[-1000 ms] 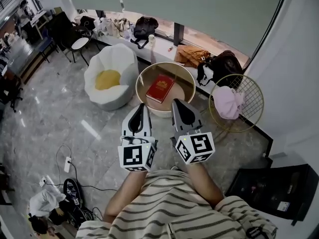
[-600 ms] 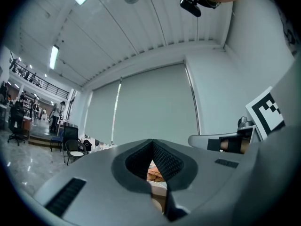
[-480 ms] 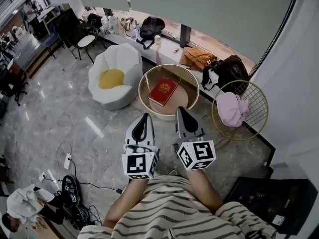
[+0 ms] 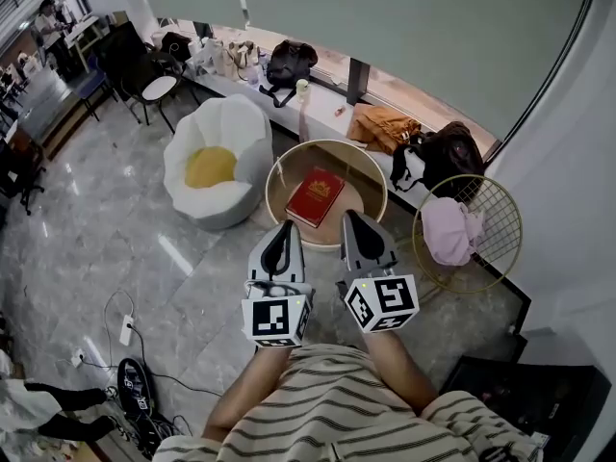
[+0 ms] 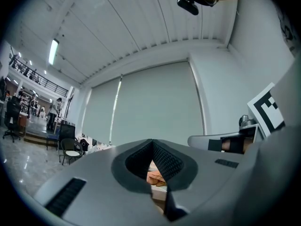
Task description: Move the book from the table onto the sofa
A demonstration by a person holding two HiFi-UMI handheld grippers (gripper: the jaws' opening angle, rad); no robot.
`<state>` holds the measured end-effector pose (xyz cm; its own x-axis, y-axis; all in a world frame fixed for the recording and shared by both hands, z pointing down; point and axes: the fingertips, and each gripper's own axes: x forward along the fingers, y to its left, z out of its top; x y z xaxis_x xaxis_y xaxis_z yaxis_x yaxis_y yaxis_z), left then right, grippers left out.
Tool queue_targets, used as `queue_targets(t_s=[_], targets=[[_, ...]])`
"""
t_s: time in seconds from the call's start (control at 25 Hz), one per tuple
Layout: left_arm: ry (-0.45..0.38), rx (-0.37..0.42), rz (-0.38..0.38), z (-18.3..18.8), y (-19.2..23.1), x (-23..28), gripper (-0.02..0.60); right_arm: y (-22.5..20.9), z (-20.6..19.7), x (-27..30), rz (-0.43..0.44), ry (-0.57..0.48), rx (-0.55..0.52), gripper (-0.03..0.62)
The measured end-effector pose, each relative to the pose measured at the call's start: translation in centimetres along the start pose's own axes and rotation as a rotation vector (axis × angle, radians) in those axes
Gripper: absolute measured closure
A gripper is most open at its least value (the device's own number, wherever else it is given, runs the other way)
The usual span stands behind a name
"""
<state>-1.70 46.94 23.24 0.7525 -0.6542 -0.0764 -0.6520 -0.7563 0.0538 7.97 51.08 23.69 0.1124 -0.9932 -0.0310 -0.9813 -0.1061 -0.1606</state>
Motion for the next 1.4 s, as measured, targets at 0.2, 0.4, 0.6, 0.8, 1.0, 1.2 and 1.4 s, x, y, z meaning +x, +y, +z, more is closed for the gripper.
queue_targets(t_s=[0.2,0.4,0.6,0.8,1.0,1.2,1.4], targets=[[0.002,-0.003,-0.035,-0.3,3.4,6.4,0.575,-1.5,-0.2,6.4,-0.039,0.008,-0.003,0.580],[0.039,-0.012,-0.095,-0.7,7.3,12.7,0.575,-2.6,-0.1,13.3,-0.099,0.024,-0.002,0.580],[0.060,-0.014,-0.159,-0.9,11.3,18.8,0.575,-3.6,0.3,19.6,-0.174,0.020,0.005,0.580],[0.097,-0.014,-0.238,-2.1,14.8,23.2,0.575,-4.4,-0.9,24.4,-0.258,0.036,0.011,0.580],[0.130,-0.029,-0.306,-2.6,16.7,26.1,0.575,-4.3,-0.8,27.5,-0.314,0.058,0.016,0.580],[0.152,-0.052,-0.347,-4.2,17.7,27.6,0.575,-4.5,-1.7,28.8,-0.362,0.073,0.001,0.580],[0.158,-0.070,-0.377,-4.1,18.3,28.7,0.575,-4.3,-1.5,29.4,-0.400,0.076,0.003,0.581]])
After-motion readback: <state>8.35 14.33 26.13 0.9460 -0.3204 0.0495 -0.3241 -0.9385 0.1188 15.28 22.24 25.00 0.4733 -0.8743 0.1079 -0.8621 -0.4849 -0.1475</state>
